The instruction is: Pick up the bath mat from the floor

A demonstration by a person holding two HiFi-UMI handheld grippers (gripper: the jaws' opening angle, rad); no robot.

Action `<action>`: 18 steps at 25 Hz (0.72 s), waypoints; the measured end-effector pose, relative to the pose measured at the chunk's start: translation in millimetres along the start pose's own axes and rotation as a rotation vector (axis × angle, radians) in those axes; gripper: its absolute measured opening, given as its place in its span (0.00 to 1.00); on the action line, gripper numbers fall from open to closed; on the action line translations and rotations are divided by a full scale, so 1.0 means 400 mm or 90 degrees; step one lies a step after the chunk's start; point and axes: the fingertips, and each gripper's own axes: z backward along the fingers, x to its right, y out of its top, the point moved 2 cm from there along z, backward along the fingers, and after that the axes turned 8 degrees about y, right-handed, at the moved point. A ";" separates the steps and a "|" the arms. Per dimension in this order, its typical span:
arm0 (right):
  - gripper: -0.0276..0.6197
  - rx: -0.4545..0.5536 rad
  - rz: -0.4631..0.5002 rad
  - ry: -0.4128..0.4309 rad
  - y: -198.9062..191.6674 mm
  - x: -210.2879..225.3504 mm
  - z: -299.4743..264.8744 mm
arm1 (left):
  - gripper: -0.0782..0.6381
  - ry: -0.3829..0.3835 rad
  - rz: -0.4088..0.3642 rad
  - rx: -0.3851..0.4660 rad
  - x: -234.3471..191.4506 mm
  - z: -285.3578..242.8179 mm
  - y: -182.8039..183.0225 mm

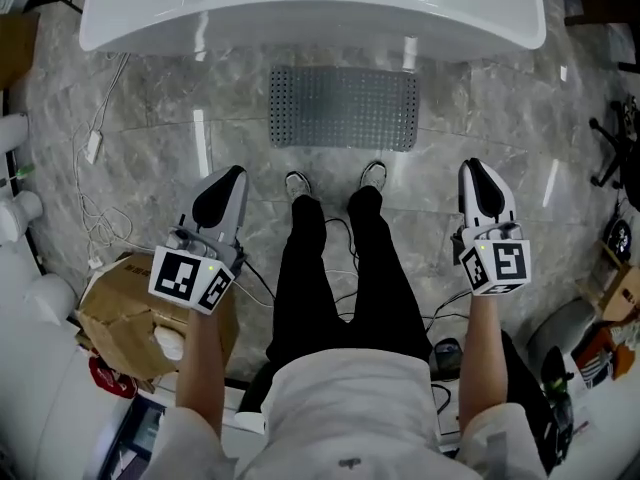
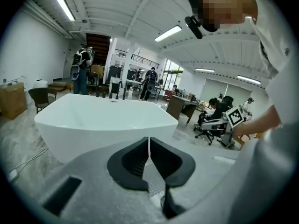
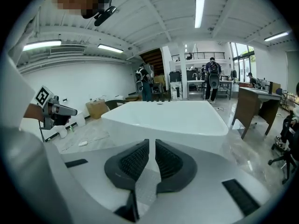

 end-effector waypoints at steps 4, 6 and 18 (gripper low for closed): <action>0.06 -0.038 -0.013 -0.004 -0.099 0.081 -0.053 | 0.13 0.029 0.022 -0.027 -0.009 -0.056 -0.078; 0.06 -0.061 -0.008 -0.003 -0.151 0.107 -0.084 | 0.13 0.040 0.039 -0.045 -0.033 -0.093 -0.133; 0.13 -0.152 0.023 0.005 -0.584 0.243 -0.319 | 0.13 0.047 0.053 -0.097 -0.239 -0.361 -0.553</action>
